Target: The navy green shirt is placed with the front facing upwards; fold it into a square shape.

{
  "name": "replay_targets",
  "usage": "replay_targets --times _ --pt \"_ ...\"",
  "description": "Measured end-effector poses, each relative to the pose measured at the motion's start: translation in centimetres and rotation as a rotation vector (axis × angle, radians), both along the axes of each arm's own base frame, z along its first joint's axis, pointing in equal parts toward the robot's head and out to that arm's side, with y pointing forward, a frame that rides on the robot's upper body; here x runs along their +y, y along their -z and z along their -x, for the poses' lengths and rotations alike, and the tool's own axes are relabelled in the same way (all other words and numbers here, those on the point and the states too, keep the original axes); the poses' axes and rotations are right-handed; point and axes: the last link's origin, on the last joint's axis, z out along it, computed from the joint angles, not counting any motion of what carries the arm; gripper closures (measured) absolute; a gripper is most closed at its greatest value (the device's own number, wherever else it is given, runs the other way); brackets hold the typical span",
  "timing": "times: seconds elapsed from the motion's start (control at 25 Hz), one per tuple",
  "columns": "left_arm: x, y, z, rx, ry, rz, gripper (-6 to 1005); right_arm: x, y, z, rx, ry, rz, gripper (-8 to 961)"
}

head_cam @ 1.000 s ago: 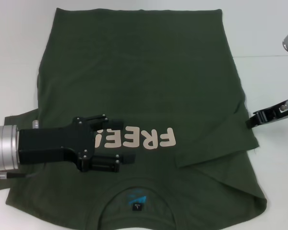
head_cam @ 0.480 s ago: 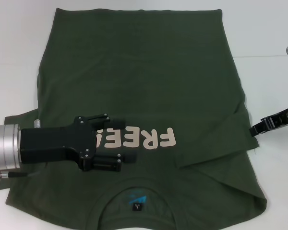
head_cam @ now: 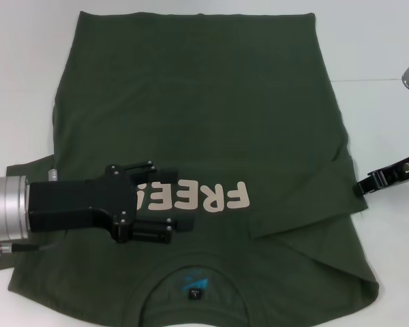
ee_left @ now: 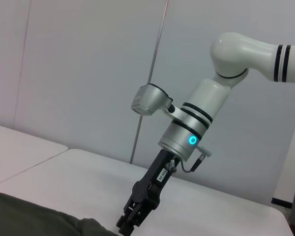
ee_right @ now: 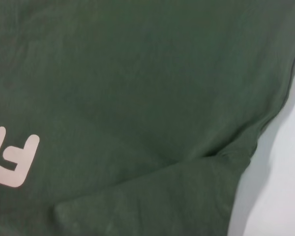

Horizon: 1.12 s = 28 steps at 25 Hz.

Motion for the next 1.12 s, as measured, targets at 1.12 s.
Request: replay_targets --times 1.12 --pt "-0.1 0.0 0.2 0.001 -0.006 -0.002 64 -0.4 1.7 -0.4 0.058 0.008 -0.012 661"
